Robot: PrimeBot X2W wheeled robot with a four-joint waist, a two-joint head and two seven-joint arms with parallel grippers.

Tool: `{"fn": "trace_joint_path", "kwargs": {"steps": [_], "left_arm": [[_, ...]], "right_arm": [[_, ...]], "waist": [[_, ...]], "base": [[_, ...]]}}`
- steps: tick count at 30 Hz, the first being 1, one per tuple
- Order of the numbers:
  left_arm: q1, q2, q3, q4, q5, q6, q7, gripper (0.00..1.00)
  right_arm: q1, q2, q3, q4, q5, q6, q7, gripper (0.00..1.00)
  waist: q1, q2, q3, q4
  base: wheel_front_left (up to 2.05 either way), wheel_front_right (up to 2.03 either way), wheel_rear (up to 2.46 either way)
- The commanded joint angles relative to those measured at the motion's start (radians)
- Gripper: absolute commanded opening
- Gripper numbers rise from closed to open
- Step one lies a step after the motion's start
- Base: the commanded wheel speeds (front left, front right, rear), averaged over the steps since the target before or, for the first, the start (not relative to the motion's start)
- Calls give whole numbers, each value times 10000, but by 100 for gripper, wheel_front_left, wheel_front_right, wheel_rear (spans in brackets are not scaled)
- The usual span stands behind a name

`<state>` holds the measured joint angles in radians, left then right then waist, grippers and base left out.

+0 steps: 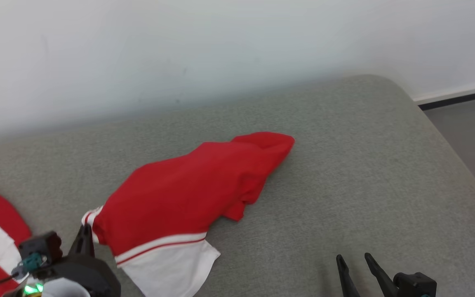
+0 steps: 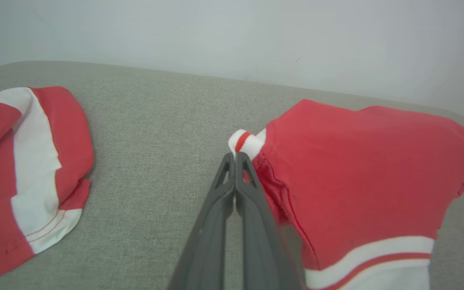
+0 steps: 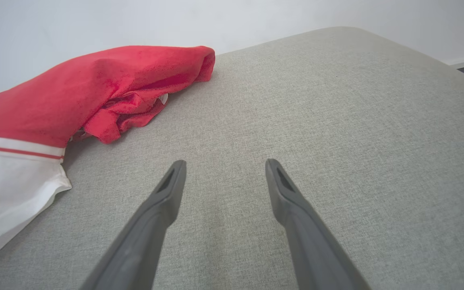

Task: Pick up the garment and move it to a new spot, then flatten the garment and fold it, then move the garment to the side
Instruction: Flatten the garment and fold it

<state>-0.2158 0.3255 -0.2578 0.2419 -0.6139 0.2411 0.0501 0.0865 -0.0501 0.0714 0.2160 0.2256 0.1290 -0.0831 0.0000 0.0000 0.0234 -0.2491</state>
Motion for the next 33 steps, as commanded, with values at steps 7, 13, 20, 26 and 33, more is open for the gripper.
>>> {"fn": "trace_joint_path", "kwargs": {"steps": [7, 13, 20, 26, 33], "left_arm": [[566, 462, 435, 624, 196, 276, -806, 0], [53, 270, 162, 1676, 779, 623, -1499, 100], [525, -520, -90, 1901, 803, 240, -2801, 100], [1498, -910, -296, 653, 1104, -648, -3154, 100], [1875, -1393, -562, -335, 1595, -1270, -3154, 100]], "right_arm": [[107, 1, -52, -318, -202, 35, 206, 100], [-108, 2, 3, -469, -332, 35, 344, 100], [-760, -60, -141, -822, -172, 35, 1037, 100], [-1739, -349, -417, -770, -178, 35, 2537, 100], [-2458, -222, -382, 138, 159, 35, 4340, 100]], "waist": [[0, 0, 164, 901], [0, 0, 378, 1145], [0, 0, 489, 1444], [0, 0, 381, 2082], [0, 0, 361, 2988]], "base": [[0, 0, 0], [0, 0, 0], [0, 0, 0], [0, 0, 0], [0, 0, 0]]}}
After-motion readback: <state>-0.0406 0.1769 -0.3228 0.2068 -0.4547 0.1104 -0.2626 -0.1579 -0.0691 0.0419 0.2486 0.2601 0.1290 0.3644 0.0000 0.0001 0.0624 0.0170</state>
